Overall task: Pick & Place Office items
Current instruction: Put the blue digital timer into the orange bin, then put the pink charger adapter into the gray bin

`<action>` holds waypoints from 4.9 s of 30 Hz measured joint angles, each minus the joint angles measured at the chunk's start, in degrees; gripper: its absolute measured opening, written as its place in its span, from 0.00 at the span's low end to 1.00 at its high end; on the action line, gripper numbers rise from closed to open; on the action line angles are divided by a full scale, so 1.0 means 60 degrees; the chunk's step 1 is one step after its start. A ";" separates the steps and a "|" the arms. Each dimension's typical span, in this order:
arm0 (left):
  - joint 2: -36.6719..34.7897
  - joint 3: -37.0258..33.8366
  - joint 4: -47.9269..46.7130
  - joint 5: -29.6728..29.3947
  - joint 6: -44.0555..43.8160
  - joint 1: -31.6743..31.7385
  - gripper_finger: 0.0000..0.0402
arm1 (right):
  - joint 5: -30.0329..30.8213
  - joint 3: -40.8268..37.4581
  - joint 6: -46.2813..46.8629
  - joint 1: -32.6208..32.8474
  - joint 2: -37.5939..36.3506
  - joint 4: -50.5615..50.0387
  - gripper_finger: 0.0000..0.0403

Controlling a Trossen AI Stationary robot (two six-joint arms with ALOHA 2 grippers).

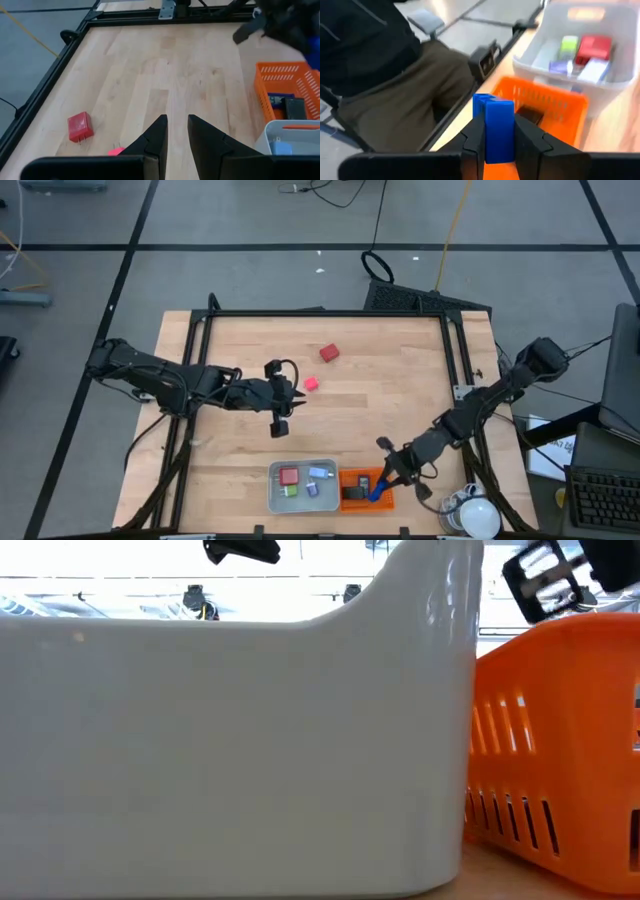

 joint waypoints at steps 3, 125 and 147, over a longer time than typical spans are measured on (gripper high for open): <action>0.0000 0.0000 0.0039 -0.0004 0.0000 0.0000 0.19 | -0.0004 0.0004 0.0383 0.0061 0.0203 -0.0348 0.16; 0.4314 -0.0004 -0.0441 0.2524 -0.0536 0.3358 0.39 | 0.0044 0.0004 -0.0266 -0.0571 0.0287 0.0788 0.28; 0.1016 -0.1124 0.1404 0.2606 -0.0140 0.1482 0.39 | 0.0051 -0.0850 -0.0247 -0.1222 -0.1835 0.0041 0.28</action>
